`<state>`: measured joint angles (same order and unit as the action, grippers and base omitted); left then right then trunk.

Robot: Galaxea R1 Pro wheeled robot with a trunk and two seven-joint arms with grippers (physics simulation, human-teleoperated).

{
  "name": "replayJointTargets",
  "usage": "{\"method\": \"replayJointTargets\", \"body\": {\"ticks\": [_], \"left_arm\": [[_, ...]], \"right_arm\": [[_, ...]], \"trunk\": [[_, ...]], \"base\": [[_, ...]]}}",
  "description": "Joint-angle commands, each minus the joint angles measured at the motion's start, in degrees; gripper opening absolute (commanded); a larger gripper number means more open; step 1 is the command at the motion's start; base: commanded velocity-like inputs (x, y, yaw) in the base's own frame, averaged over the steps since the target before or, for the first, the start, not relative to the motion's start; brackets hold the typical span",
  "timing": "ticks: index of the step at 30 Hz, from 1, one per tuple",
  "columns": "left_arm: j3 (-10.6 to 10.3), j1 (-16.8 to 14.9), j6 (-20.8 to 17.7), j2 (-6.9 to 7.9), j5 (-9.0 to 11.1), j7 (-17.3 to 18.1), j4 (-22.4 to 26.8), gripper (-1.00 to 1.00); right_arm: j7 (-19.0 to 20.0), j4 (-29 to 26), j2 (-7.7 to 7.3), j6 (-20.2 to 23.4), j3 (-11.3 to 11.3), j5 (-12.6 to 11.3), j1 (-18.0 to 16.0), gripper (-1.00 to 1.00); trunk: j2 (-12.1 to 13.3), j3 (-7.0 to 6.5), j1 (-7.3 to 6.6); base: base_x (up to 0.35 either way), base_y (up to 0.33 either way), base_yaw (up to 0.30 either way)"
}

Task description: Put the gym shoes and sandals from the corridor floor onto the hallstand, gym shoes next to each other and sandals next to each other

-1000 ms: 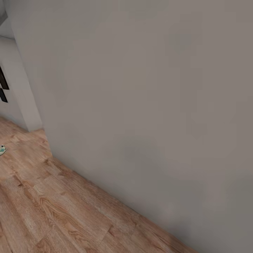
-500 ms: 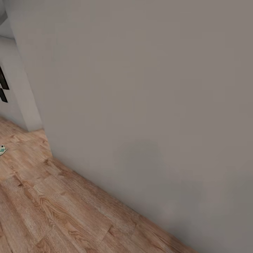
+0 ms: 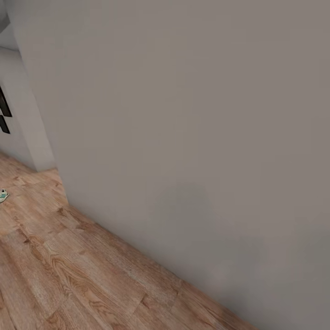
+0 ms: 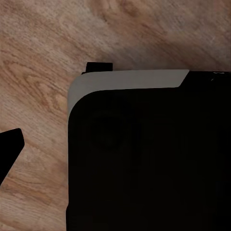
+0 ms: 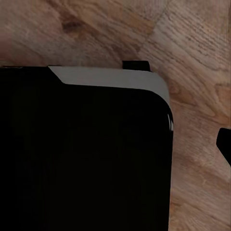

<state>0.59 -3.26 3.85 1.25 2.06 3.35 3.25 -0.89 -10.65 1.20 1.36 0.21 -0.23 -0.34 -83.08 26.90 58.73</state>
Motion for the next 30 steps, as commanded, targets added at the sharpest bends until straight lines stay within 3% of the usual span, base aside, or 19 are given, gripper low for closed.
{"method": "replayJointTargets", "body": {"ticks": [1,2,7,14,15,30], "left_arm": [[0.00,0.00,0.00,0.00,0.00,0.00,0.00,1.00],[0.33,0.33,-0.33,-0.33,-0.33,-0.33,-0.33,1.00],[1.97,1.97,-1.94,1.30,0.82,1.29,1.29,1.00],[4.28,2.96,-3.97,3.55,1.24,3.54,2.21,1.00],[14.97,2.97,-4.00,4.56,1.24,6.27,2.26,1.00],[15.25,2.91,-4.11,4.17,1.34,6.33,2.45,1.00]], "right_arm": [[0.00,-0.33,0.00,0.00,0.00,0.00,0.00,1.00],[0.33,-0.33,-0.29,-0.15,0.01,-0.18,0.28,1.00],[1.93,1.31,-1.91,-0.70,0.26,-0.85,1.92,1.00],[3.00,1.14,-2.49,-0.95,0.39,-0.97,3.03,1.00],[3.00,1.11,-2.53,-0.98,0.37,-1.00,3.04,1.00],[2.83,0.99,-2.63,-1.17,0.23,-1.23,3.06,1.00]], "trunk": [[0.00,0.00,0.00],[0.00,0.00,0.00],[0.00,0.00,0.00],[0.00,0.00,0.00],[0.00,0.00,0.00],[0.00,0.00,0.00]], "base": [[0.000,0.000,0.000],[0.000,0.000,0.000],[0.000,0.000,0.000],[0.000,0.000,0.000],[0.000,0.000,0.000],[0.000,0.000,0.000]]}}
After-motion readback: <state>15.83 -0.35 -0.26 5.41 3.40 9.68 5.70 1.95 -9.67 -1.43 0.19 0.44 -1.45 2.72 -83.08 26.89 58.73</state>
